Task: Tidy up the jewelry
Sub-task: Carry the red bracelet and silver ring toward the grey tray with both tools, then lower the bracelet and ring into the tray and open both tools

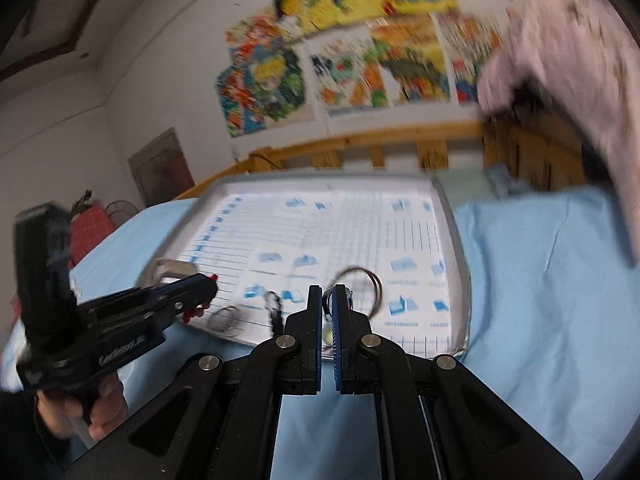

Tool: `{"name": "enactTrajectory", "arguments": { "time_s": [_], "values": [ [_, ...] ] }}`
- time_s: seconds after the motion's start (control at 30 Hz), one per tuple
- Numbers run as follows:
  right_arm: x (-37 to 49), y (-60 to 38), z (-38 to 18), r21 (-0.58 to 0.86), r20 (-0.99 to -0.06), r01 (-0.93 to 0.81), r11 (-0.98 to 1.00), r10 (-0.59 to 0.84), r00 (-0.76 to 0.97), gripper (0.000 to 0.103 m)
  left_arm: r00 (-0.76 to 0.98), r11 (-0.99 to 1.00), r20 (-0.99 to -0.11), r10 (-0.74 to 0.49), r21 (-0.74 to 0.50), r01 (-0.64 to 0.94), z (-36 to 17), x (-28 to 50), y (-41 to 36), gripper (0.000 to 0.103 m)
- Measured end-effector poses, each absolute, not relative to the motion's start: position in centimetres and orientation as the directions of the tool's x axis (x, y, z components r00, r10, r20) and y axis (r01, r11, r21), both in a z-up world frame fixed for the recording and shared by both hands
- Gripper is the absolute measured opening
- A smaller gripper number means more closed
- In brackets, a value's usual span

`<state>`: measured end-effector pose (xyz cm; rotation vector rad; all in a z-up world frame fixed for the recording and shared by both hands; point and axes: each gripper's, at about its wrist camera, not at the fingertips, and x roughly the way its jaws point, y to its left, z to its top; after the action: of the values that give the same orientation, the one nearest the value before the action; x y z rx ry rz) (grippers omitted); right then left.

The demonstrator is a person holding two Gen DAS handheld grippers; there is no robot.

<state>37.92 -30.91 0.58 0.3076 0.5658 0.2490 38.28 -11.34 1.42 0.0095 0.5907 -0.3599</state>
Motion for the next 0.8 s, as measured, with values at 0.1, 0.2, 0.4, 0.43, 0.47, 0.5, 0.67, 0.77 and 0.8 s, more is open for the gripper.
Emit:
{"name": "enactTrajectory", "arguments": {
  "time_s": [0.1,0.2,0.4,0.43,0.47,0.5,0.67,0.77,0.8],
  "values": [
    [39.5,-31.4,-0.9,0.428,-0.518,-0.116,0.896,0.348,0.781,0.004,0.755,0.942,-0.57,-0.323,-0.115,0.316,0.3,38.8,-11.0,0.01],
    [40.3,-31.1,-2.0,0.459,-0.546,-0.097,0.883,0.366,0.753,0.004,0.748,0.943,-0.579,-0.324,-0.135,0.304,0.0,39.1,-10.6,0.01],
    [41.4,-30.1,-3.7,0.479,-0.599,-0.064,0.875,0.379,0.706,0.005,0.736,0.941,-0.592,-0.329,-0.138,0.31,0.1,39.3,-10.8,0.011],
    [41.6,-30.0,-3.8,0.484,-0.602,-0.058,0.873,0.381,0.702,0.005,0.736,0.942,-0.594,-0.326,-0.138,0.305,0.1,39.3,-10.7,0.011],
    [41.7,-29.9,-4.0,0.491,-0.608,-0.046,0.87,0.38,0.697,0.005,0.737,0.943,-0.594,-0.323,-0.141,0.3,0.1,39.3,-10.7,0.011],
    [41.7,-30.0,-4.1,0.495,-0.613,-0.037,0.868,0.379,0.693,0.005,0.739,0.944,-0.59,-0.324,-0.15,0.294,0.1,39.3,-10.5,0.011],
    [41.4,-30.7,-4.2,0.5,-0.621,0.006,0.866,0.354,0.699,0.005,0.743,0.942,-0.579,-0.336,-0.195,0.274,0.4,39.1,-9.6,0.012],
    [40.7,-31.5,-3.8,0.506,-0.608,0.01,0.862,0.349,0.713,0.005,0.737,0.943,-0.588,-0.333,-0.199,0.267,0.4,38.9,-9.6,0.014],
    [40.3,-31.7,-3.5,0.505,-0.602,0.01,0.863,0.345,0.72,0.006,0.735,0.942,-0.589,-0.335,-0.205,0.265,0.4,38.7,-9.6,0.015]
  ]
}}
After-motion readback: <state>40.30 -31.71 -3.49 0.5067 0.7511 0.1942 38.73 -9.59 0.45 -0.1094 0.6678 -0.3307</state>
